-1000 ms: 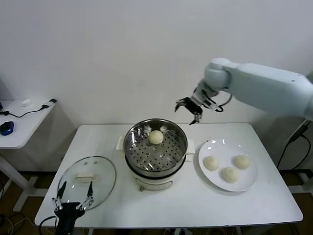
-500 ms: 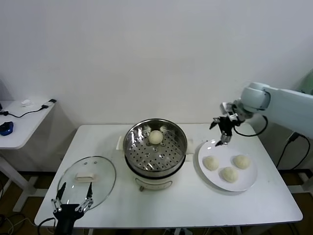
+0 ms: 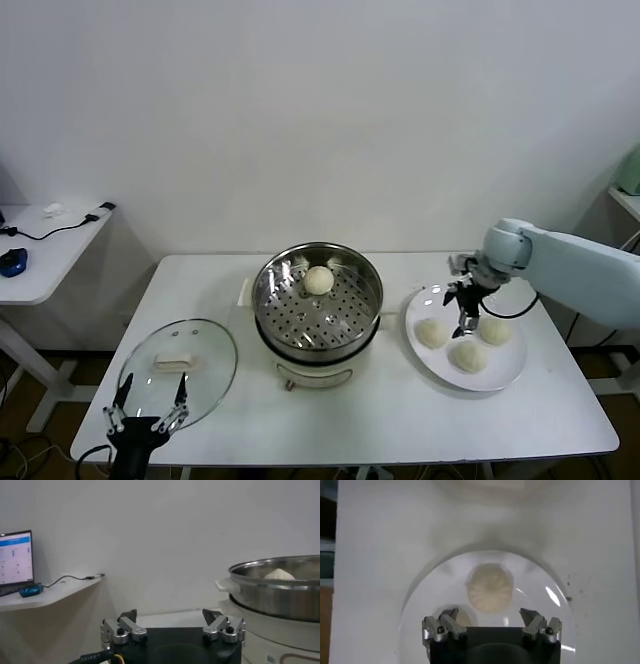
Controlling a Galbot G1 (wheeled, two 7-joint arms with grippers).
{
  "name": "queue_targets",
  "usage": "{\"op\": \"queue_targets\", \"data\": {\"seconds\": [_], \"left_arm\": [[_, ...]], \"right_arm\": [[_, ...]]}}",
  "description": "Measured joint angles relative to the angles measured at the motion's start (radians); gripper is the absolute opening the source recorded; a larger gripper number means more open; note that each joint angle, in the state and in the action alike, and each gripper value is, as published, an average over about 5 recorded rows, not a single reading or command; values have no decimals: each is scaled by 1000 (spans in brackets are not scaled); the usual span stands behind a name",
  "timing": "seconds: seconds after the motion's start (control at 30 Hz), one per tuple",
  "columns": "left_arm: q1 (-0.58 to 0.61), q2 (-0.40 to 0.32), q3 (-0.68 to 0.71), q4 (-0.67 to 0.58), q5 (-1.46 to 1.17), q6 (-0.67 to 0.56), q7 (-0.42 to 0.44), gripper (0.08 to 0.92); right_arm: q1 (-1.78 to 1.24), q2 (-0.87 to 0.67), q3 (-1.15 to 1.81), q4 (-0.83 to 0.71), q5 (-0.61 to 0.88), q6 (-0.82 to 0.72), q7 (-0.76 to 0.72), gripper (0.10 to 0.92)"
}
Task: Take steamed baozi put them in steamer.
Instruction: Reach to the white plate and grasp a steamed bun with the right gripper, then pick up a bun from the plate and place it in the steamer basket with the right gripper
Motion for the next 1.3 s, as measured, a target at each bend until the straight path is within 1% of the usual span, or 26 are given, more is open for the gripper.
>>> {"op": "queue_targets", "data": {"seconds": [0.4,0.5,0.67,0.77,1.07,1.3], "left_arm": [[0,-2,-1,14,-1,-2,-4,823],[3,-3,-1,13,-3,-2,-7,823],[8,-4,-1,10,-6,-3,-9,823],[9,-4,-1,10,-7,-4,-10,823],[8,-4,0,14,-8,-4,-10,823],[9,-3,0,12,-8,-4,-9,823]], "right_arm": [[-109,79,104,-101,-72,0,-4,820],[-119,95,117,-119,-84,3,-10,782],[-125,103,127,-138,-93,10,-22,650],[-127,105,132,-144,-96,10,-27,595],[-129,103,146,-154,-98,11,-33,539],[-100,79,133,-126,-69,8,-32,534]]}}
